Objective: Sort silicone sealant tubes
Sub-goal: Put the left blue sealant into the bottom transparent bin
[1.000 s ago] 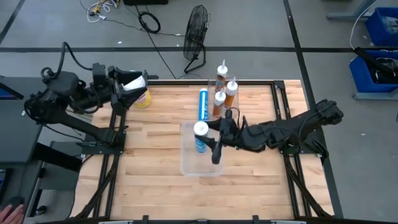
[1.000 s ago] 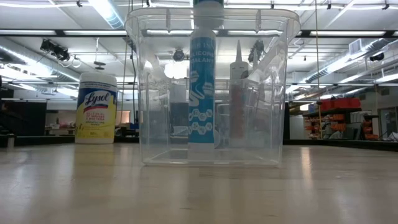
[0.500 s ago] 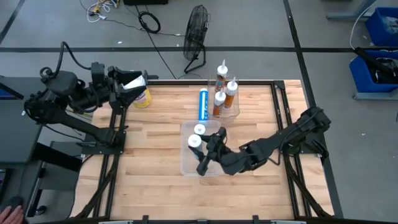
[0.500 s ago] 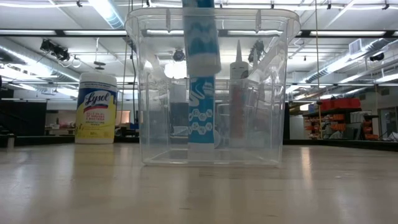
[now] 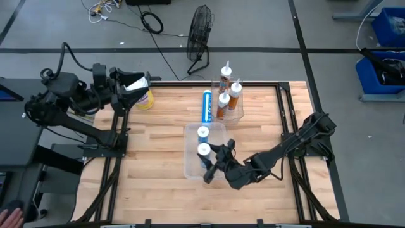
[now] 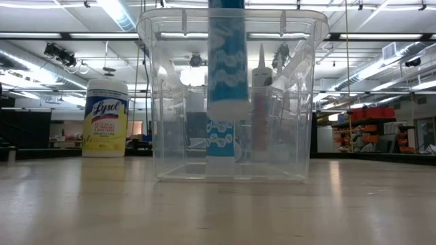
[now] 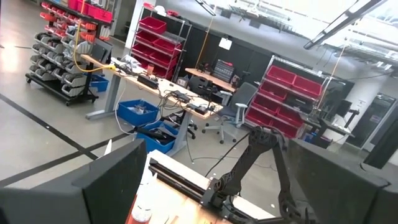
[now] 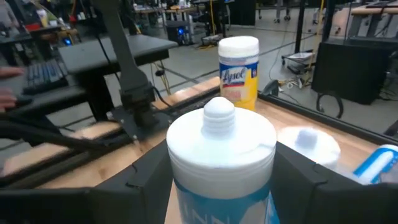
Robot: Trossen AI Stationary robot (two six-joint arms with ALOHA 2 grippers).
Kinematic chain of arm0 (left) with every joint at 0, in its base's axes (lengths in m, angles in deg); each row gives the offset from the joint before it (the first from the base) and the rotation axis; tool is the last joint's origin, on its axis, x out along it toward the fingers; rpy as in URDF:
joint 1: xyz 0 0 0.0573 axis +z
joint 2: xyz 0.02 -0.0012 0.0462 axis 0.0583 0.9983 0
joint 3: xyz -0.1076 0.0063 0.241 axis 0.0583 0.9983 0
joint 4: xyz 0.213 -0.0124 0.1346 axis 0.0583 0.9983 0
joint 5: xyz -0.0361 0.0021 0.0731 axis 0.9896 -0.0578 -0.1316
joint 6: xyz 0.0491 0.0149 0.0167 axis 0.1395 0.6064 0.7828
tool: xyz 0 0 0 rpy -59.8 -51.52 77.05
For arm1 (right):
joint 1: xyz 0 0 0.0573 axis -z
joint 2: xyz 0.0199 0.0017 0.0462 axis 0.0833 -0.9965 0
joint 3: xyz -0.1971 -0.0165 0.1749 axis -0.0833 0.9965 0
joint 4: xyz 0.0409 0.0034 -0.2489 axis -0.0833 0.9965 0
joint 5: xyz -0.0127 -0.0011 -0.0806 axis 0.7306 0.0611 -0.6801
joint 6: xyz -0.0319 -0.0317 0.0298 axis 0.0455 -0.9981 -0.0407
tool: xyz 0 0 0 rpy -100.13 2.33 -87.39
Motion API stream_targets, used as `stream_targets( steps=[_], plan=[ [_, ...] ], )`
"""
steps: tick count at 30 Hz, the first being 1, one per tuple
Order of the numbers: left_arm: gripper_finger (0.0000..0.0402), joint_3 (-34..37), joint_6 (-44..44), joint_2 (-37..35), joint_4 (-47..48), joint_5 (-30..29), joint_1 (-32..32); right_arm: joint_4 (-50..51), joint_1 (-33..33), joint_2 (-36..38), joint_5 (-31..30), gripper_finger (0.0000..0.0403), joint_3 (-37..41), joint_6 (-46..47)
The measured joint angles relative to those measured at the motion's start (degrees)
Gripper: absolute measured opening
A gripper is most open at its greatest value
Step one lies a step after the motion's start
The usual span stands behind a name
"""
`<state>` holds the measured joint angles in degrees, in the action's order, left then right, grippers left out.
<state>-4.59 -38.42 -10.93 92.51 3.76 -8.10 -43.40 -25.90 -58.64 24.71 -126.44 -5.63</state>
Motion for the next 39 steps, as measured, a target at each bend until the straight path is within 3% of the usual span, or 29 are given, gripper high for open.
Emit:
stream_targets(
  steps=[19,39],
  plan=[
    [0.0394,0.0,-1.53,0.0,-0.11,-0.02,0.0,-6.85,-0.52,0.0,-2.67,0.0211,11.65,2.57],
    [0.0394,0.0,-1.51,0.02,-0.6,-0.04,0.0,-9.23,-0.6,-1.29,-0.9,0.0243,12.43,4.96]
  ],
)
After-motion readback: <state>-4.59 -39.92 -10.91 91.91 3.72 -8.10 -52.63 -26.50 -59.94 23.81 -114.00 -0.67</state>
